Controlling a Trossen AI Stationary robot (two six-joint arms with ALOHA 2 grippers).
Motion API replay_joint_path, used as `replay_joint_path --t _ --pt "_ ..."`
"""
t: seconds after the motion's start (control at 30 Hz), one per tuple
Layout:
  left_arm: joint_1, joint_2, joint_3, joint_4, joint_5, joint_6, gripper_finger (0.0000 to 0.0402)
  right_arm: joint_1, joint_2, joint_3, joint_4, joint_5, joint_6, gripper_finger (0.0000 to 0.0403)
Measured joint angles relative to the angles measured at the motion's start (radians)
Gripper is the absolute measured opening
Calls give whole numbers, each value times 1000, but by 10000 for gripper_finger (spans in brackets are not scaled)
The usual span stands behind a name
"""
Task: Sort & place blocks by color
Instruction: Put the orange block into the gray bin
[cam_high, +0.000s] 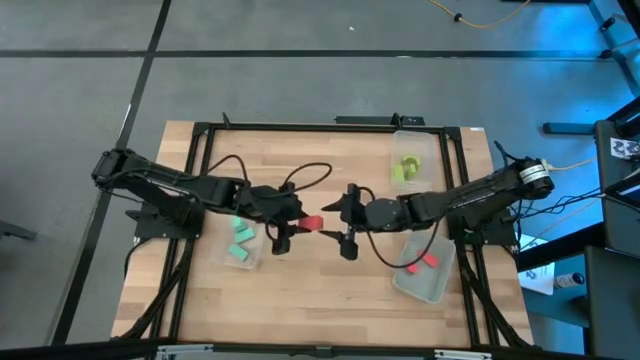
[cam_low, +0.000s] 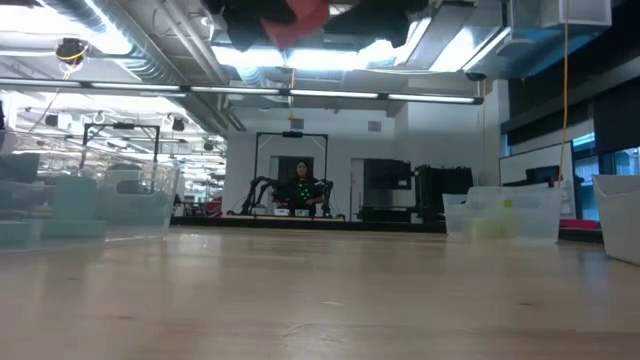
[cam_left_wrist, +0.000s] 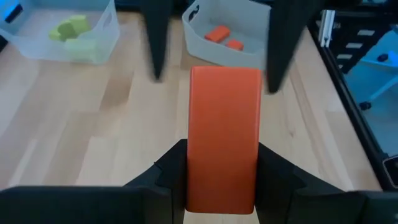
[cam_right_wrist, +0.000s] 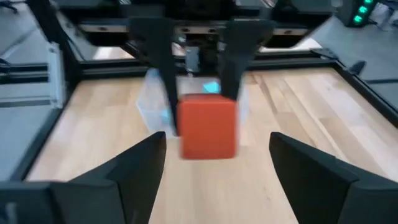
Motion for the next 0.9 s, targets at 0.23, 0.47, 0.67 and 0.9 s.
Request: replay_joint_path --t 0.23,0.47,0.67,0.9 --pt "-11 18 0 31 -1 7 122 -21 8 0 -6 -50 -1 289" --pt "-11 18 0 30 -5 7 122 -20 18 0 -3 -95 4 254" --pt "-11 18 0 30 2 8 122 -21 19 0 24 -94 3 211" --pt "-11 33 0 43 9 31 122 -20 27 -1 36 -96 4 182"
